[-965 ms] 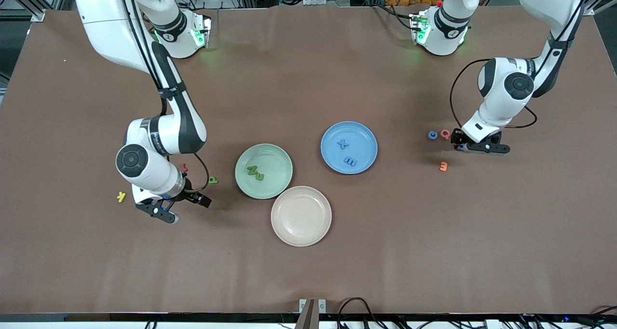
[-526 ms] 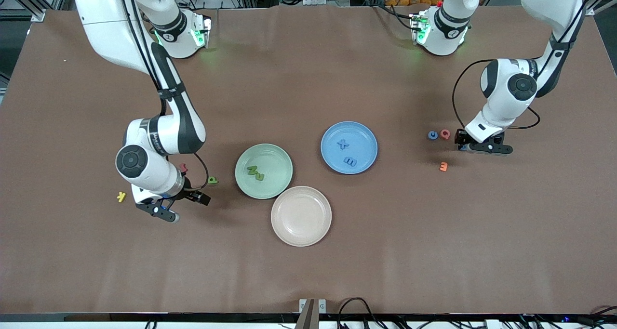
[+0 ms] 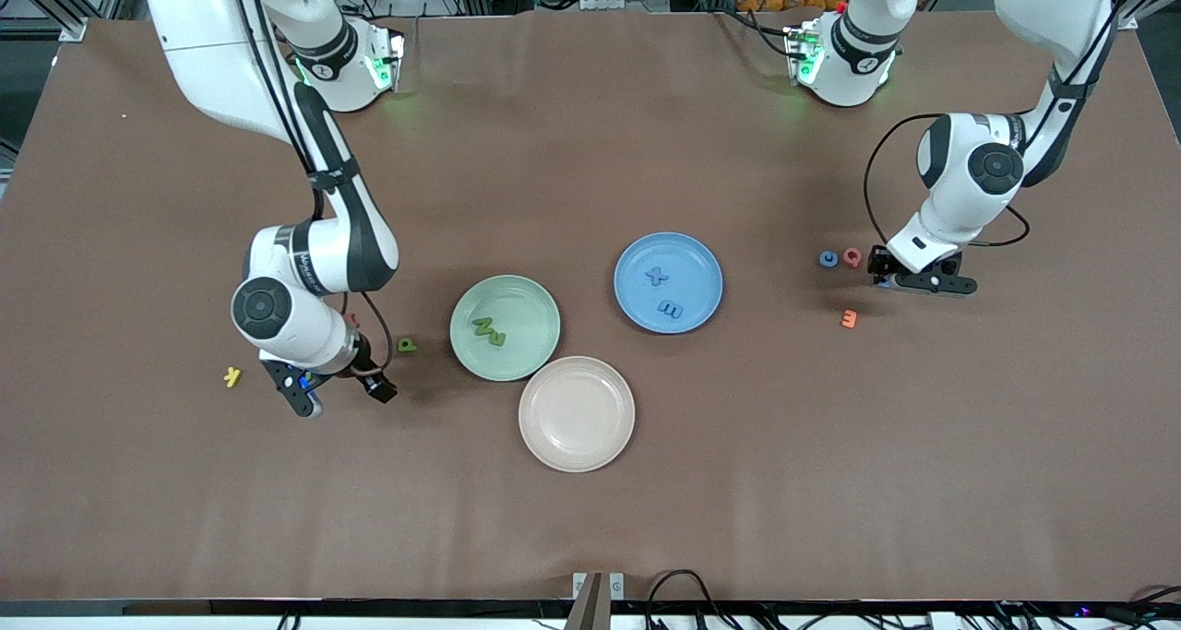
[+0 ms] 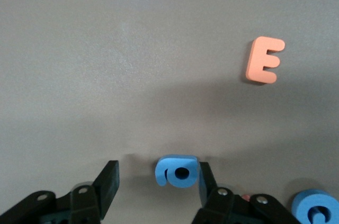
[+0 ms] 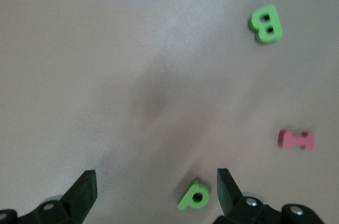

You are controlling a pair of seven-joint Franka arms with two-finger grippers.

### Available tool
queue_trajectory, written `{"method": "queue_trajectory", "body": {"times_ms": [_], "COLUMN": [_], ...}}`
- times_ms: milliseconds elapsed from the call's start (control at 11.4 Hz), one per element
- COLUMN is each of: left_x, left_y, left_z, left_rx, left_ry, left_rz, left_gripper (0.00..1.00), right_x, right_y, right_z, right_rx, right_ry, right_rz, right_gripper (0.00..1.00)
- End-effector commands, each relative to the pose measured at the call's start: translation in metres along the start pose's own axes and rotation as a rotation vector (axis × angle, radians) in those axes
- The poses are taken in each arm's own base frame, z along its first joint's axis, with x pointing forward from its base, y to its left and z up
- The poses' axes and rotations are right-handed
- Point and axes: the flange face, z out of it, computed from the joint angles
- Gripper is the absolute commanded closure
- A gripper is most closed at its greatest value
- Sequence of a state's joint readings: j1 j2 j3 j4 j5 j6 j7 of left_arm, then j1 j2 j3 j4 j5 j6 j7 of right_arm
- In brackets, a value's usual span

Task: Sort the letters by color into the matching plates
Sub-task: 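Close the left gripper on the blue a while the right gripper lowers to the p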

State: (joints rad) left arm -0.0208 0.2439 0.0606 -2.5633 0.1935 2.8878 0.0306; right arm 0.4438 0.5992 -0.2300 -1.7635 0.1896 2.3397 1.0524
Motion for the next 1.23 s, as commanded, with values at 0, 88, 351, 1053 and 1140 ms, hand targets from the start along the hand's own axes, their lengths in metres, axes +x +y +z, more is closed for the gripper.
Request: {"method": "queue_trajectory", "body": {"times_ms": [0,88,351,1053,1140], "left_x": [-0.005,-0.006,-0.006,-0.006,-0.006], "left_y": [-0.001,0.000,0.001,0.003,0.003], "left_z": [0.004,0.006,0.009,0.013,0.013], "left_rx": [-0.001,-0.003,-0.005,-0.007,-0.007], "left_ry": [0.007,0.002,0.001,0.003,0.003], "left_rz": [0.013,0.010,0.012,0.017,0.017], "left_gripper": [0.34,0.35,0.36,0.74,0.80], "right_x": [-0.005,-0.005,-0.005,-0.022,-0.026], "right_y": [0.002,0.002,0.000,0.027,0.025], "right_z": [-0.001,-0.001,0.002,0.041,0.041], "right_rx": [-0.001,0.009,0.025,0.030,0.032], "right_ry": [0.001,0.006,0.013,0.040,0.039], "right_rz": [0.240,0.316,0.472,0.524,0.519], "right_gripper": [0.00,0.00,0.00,0.00,0.00]}}
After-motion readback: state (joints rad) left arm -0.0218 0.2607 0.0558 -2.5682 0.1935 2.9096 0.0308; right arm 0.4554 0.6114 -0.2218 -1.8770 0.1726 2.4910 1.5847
